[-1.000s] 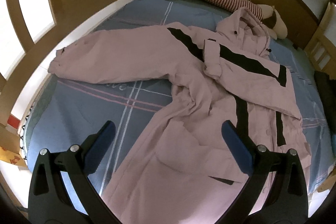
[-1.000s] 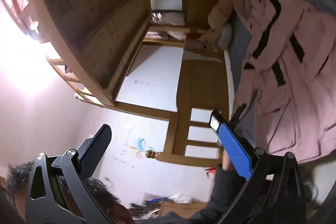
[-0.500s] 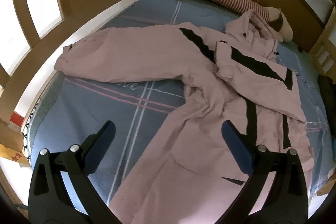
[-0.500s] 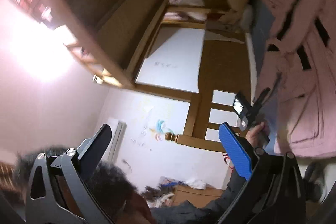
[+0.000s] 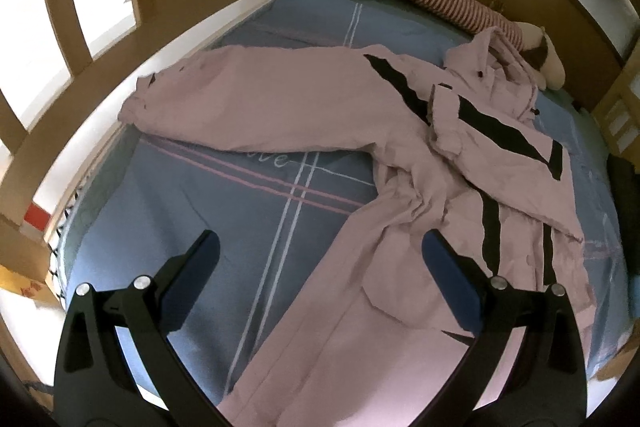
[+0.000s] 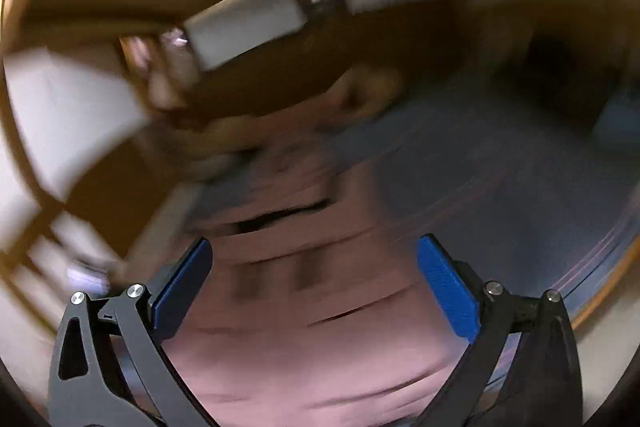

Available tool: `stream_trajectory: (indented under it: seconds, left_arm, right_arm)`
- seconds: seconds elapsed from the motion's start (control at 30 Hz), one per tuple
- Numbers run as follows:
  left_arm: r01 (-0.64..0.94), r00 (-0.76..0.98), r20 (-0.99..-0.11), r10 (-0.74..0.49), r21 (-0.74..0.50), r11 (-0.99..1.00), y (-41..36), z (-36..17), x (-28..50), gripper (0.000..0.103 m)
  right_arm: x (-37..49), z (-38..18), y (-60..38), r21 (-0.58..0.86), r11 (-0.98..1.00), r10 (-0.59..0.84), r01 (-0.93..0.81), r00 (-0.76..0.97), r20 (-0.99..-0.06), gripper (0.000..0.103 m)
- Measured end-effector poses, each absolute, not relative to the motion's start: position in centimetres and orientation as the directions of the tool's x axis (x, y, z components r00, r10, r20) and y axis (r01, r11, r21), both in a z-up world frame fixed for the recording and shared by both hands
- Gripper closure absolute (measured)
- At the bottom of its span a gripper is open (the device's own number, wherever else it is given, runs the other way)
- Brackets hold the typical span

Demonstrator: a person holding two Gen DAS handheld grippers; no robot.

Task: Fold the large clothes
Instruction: 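Withdraw the right tool away from the jacket, then move the left tool to the cuff of the other sleeve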

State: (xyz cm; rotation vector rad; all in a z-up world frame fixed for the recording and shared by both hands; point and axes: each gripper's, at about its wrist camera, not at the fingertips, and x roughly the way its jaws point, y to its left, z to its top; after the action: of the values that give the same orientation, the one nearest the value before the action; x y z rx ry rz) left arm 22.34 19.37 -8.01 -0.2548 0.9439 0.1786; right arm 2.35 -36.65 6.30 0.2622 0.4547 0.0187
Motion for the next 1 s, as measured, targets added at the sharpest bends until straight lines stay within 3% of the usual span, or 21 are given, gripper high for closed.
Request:
stream_trajectory:
  seconds: [0.07,0.13,0.23,0.3,0.47,0.6,0.7,0.77,0.83,0.9,1.0]
  left_arm:
    - [-0.249,0.583,-0.811,0.048,-0.122,0.961,19.3,-7.8,22.1,0.002]
    - [-0.234,0.589,-0.807,0.042,-0.121,0.965,19.3,-7.5,21.8,0.002]
    - [-0.218,0.599,-0.801,0.017,-0.142,0.966,19.8,-7.3,21.2,0.002]
    - [-0.218,0.602,-0.798,0.012,-0.149,0.965,20.3,-7.2,20.9,0.002]
    - [-0.225,0.618,-0.786,-0.011,-0.191,0.956,21.5,-6.7,20.4,0.002]
    - [-0.245,0.632,-0.773,-0.047,-0.257,0.935,23.6,-6.5,20.3,0.002]
    - [-0.271,0.66,-0.724,-0.201,-0.479,0.835,28.0,-7.3,20.3,0.002]
    - [-0.292,0.714,-0.617,-0.331,-0.692,0.66,32.6,-8.8,20.2,0.002]
    - [-0.315,0.767,-0.527,-0.367,-0.807,0.5,36.3,-10.6,20.0,0.002]
    - [-0.327,0.816,-0.464,-0.344,-0.862,0.386,39.5,-12.5,20.1,0.002]
    - [-0.319,0.832,-0.436,-0.342,-0.882,0.347,41.8,-14.7,21.2,0.002]
  right_arm:
    - [1.2,4.6,-36.3,0.046,0.994,-0.075,0.095,0.943,-0.324,0.001]
    - [0.7,2.5,-36.0,-0.107,0.992,-0.095,0.068,0.96,-0.265,0.001]
    - [1.8,-0.4,-35.0,-0.306,0.952,-0.106,-0.003,0.934,-0.341,0.001]
    - [2.9,-1.9,-34.8,-0.353,0.935,-0.167,0.026,0.912,-0.376,0.001]
    - [3.2,-1.3,-36.0,-0.183,0.982,-0.104,0.045,0.941,-0.322,0.001]
    - [5.5,-1.1,-37.3,-0.02,0.998,-0.064,0.062,0.917,-0.394,0.001]
    - [6.7,-1.4,-37.9,0.107,0.993,-0.004,0.059,0.893,-0.449,0.001]
    - [7.0,-1.6,-37.5,0.109,0.992,0.0,0.056,0.889,-0.459,0.001]
    - [7.2,-1.8,-37.0,0.09,0.995,-0.004,0.052,0.885,-0.466,0.001]
    - [7.4,-1.9,-36.4,0.08,0.996,0.005,0.038,0.88,-0.476,0.001]
    - [7.5,-2.1,-35.8,0.06,0.998,0.002,0.03,0.877,-0.481,0.001]
